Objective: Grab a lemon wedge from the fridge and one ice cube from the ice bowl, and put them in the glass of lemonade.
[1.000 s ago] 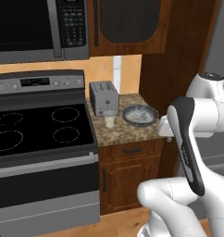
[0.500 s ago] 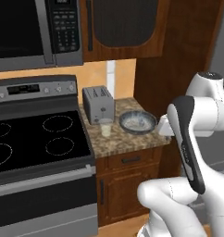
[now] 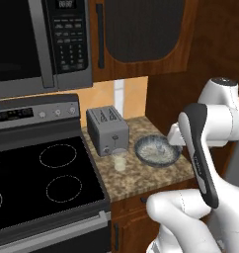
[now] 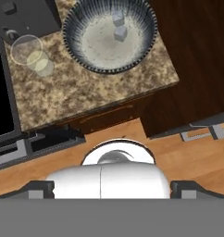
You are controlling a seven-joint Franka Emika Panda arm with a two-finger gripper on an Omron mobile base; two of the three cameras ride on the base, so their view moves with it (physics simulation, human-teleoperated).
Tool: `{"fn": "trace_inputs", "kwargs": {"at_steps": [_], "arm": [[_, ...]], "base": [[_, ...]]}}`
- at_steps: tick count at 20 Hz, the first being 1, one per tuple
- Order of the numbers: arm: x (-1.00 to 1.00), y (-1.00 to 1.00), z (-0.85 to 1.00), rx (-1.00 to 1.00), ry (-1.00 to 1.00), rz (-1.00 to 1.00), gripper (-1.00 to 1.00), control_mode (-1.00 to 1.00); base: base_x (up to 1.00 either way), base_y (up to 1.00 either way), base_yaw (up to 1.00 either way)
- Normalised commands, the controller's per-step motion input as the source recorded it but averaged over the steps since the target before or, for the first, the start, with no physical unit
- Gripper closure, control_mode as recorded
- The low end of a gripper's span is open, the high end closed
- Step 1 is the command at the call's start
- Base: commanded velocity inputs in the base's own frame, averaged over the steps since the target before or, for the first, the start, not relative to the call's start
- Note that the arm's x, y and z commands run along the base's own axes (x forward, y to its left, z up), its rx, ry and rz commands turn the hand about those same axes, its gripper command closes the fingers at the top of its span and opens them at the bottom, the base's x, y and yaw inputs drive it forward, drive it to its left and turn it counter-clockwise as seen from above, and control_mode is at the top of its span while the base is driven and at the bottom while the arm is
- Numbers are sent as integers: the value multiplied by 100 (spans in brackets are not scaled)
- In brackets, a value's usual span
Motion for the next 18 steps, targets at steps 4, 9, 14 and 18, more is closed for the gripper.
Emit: {"fn": "trace_inputs", "kwargs": {"at_steps": [4,9,14,18], "arm": [[0,0,0,0,0,0,-100,100],[6,0,13,-1,-8,-1,-100,-100],[40,6,29,-4,-12,0,-100,-100],[100,22,-18,-1,0,-1,-100,-100]], "base": [[12,2,-13],[13,1,-4],[0,0,0],[0,0,0]]}}
